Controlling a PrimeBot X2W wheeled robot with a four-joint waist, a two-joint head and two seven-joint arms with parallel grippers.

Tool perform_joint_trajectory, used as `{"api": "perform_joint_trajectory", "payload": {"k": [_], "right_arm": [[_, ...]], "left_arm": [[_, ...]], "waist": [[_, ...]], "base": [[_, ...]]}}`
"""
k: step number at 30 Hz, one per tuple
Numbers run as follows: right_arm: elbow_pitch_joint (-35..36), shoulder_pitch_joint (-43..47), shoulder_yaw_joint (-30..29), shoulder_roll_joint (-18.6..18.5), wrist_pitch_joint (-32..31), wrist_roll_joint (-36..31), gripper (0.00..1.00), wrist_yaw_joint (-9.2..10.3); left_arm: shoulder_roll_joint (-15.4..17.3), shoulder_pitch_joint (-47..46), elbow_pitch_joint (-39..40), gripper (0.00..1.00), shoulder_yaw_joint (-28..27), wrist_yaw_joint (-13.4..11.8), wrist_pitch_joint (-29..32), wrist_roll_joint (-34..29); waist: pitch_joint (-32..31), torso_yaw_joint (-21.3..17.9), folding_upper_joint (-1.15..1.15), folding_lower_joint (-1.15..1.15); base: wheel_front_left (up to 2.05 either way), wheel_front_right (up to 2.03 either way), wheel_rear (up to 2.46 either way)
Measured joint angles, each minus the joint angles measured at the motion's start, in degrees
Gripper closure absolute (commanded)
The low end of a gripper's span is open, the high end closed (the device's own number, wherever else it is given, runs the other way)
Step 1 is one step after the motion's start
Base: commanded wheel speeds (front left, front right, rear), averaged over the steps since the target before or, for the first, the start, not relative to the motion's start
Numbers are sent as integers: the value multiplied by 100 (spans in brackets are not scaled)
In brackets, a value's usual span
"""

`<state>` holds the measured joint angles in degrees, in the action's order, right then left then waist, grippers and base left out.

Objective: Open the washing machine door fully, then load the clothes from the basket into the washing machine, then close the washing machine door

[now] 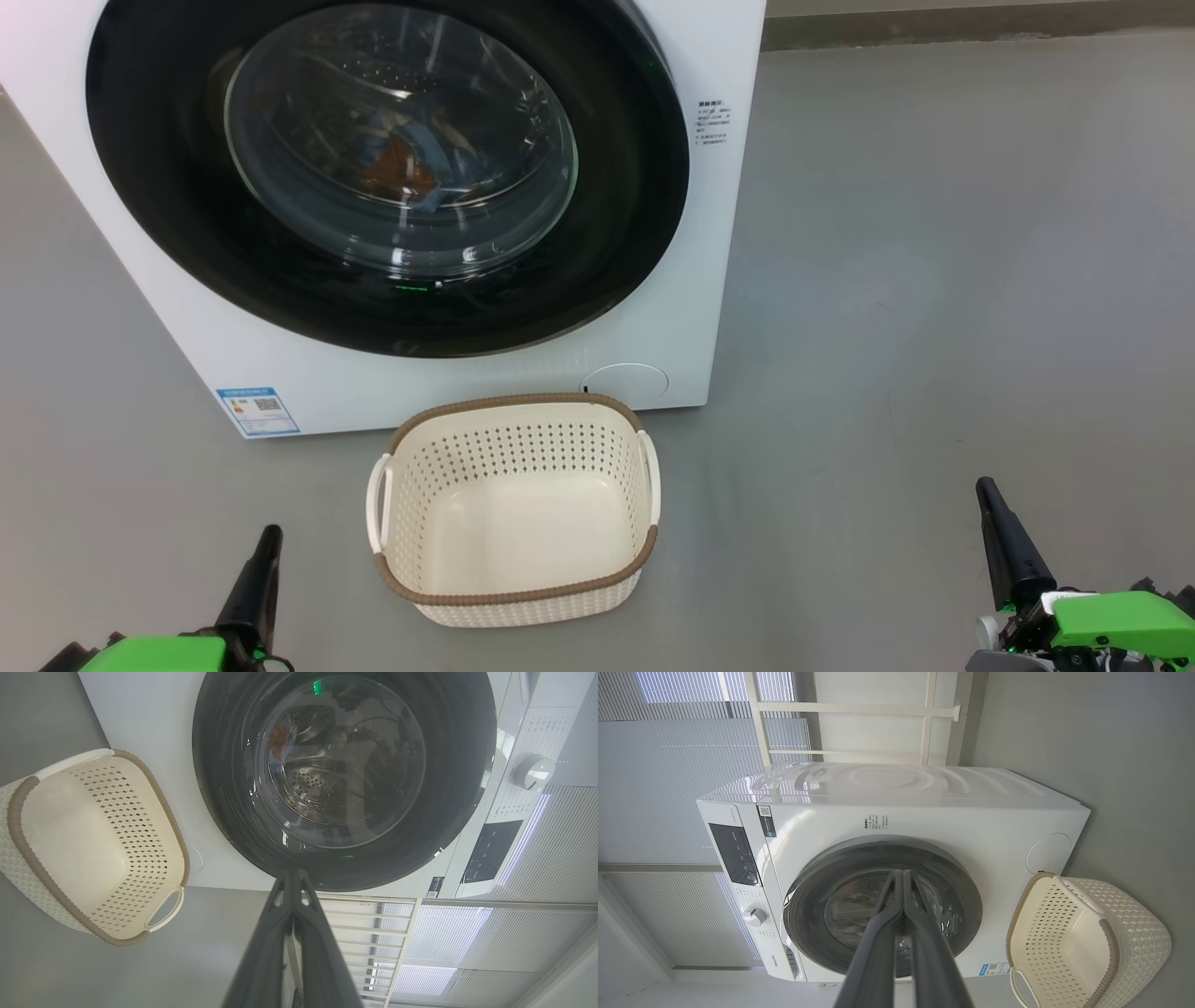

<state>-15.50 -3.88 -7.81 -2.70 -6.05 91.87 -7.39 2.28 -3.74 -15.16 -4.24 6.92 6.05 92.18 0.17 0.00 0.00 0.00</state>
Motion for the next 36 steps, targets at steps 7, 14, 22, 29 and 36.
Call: {"api": "perform_joint_trajectory", "payload": {"k": [7,14,22,29,36], "right_arm": [[0,0,0,0,0,0,100,0],[0,0,0,0,0,0,100,0],[0,0,0,0,0,0,100,0],[0,0,0,0,0,0,100,0],[0,0,0,0,0,0,100,0]], "left_arm": [[-1,0,0,100,-2,0,1,0],[-5,-1,0,100,-5,0,1,-1],[-8,-1,0,100,-8,0,1,-1],[-8,-1,0,100,-10,0,1,-1],[-9,-1,0,100,-11,0,1,-1]], "waist": [[0,0,0,0],[0,0,0,0],[0,0,0,0],[0,0,0,0],[0,0,0,0]], "base": [[0,0,0],[0,0,0],[0,0,0],[0,0,0],[0,0,0]]}}
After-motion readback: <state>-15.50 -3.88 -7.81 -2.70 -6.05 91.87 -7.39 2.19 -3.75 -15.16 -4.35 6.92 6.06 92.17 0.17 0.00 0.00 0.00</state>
